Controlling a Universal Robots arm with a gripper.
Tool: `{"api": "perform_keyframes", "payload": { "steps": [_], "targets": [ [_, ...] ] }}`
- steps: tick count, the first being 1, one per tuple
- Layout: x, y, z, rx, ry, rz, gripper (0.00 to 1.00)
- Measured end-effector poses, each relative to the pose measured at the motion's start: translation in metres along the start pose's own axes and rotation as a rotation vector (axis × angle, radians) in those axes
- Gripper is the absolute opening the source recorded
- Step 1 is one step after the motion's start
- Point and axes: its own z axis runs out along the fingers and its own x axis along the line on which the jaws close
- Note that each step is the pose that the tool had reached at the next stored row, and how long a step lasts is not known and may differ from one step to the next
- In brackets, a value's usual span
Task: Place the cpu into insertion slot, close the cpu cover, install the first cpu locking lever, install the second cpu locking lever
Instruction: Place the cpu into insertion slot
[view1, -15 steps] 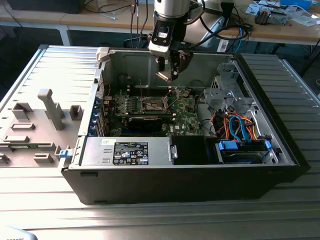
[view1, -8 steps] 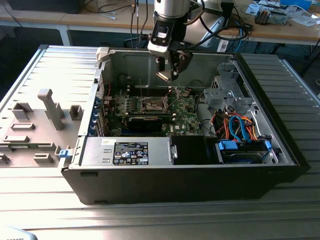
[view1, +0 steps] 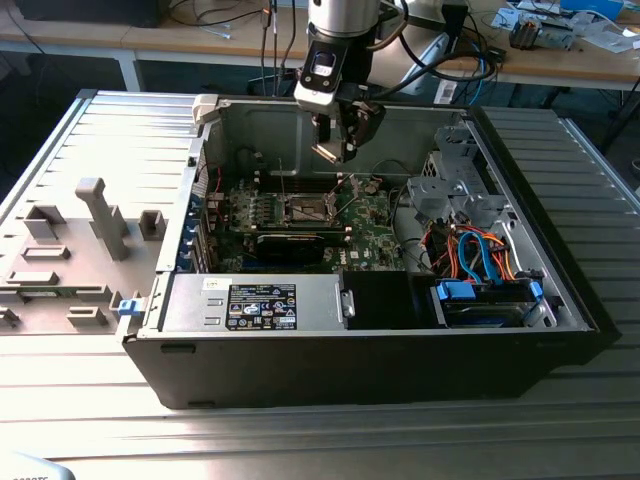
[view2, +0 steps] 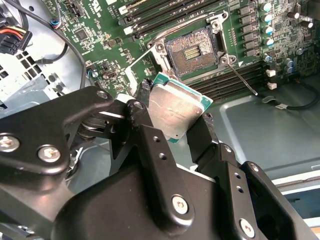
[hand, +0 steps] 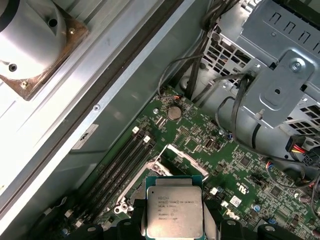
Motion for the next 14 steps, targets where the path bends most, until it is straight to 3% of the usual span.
{"api": "perform_keyframes", "payload": {
  "steps": [14],
  "targets": [
    [0.0000, -0.0001, 0.0009, -0.0006, -0.0026, 0.029, 0.54]
  ]
}}
